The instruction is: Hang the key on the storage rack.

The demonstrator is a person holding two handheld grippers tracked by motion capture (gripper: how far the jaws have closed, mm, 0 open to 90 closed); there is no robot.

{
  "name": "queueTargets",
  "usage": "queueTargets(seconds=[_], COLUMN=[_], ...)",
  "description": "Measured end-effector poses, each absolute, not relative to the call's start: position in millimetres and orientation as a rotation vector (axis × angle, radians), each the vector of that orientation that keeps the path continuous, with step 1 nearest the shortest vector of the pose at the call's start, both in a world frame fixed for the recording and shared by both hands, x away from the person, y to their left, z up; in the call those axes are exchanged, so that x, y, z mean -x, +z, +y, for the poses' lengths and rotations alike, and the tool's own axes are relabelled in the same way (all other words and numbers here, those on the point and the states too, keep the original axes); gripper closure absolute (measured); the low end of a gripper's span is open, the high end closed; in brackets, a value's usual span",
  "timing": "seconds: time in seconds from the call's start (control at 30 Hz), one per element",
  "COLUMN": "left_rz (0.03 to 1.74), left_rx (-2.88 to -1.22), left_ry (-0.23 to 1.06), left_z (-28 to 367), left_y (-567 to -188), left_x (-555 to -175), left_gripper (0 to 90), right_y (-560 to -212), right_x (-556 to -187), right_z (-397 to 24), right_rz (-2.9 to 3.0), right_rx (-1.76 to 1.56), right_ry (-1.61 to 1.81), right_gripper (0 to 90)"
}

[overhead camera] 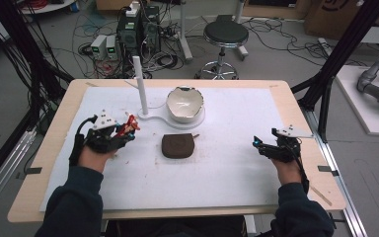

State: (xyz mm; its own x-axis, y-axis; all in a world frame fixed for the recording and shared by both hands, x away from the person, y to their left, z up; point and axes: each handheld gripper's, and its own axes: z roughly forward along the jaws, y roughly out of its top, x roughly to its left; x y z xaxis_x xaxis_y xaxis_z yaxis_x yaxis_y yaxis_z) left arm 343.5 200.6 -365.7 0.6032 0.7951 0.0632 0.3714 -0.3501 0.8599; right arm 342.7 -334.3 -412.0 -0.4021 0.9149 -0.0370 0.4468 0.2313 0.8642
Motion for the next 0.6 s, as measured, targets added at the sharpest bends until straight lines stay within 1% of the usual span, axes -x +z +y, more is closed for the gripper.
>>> queueTargets(seconds=[0.13, 0.47, 0.6], left_rz=[0.906, 0.881, 0.883], left_rx=[-1.931, -1.905, -1.915], left_ry=[0.638, 0.665, 0.668], left_z=[195, 182, 181], left_y=[-345, -310, -303], left_x=[-359, -387, -392], left_gripper=[61.4, 61.4, 61.4], right_y=[-412, -411, -412], right_x=[-343, -342, -342], right_z=[-335, -335, -335], right_rz=[1.956, 1.952, 1.951], right_rx=[-1.246, -1.243, -1.249], right_ry=[1.095, 1.098, 1.099], right_gripper=[21.1, 21.1, 21.1])
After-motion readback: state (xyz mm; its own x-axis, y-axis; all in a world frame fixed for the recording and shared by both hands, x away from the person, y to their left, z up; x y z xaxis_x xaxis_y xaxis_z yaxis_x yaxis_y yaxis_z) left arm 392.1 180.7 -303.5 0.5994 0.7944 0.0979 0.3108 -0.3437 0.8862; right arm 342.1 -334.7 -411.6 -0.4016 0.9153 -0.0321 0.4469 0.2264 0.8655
